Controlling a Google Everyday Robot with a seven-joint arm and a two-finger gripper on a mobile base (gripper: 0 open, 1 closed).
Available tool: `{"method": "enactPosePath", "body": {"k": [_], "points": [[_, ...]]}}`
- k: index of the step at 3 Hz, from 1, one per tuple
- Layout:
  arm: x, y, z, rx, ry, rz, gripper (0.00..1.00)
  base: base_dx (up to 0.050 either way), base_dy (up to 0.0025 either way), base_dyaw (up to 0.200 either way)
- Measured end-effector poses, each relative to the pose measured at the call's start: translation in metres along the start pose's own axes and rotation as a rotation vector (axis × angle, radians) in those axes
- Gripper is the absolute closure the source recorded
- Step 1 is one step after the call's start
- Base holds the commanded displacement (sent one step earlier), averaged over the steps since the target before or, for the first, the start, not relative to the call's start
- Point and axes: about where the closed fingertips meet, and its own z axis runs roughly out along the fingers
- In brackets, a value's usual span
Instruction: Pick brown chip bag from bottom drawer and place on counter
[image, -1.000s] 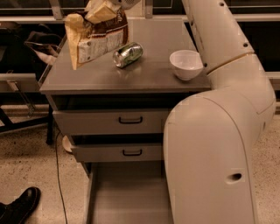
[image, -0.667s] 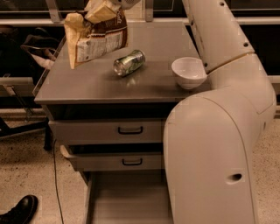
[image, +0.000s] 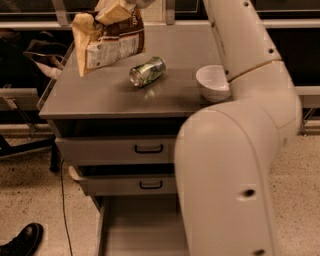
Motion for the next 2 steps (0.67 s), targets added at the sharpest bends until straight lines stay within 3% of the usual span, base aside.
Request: {"method": "enactPosePath", "body": {"k": [2], "points": [[0.0056,-0.0202,0.0187,0.007,0.045,-0.062,1.0,0.0,0.0,0.0]]}}
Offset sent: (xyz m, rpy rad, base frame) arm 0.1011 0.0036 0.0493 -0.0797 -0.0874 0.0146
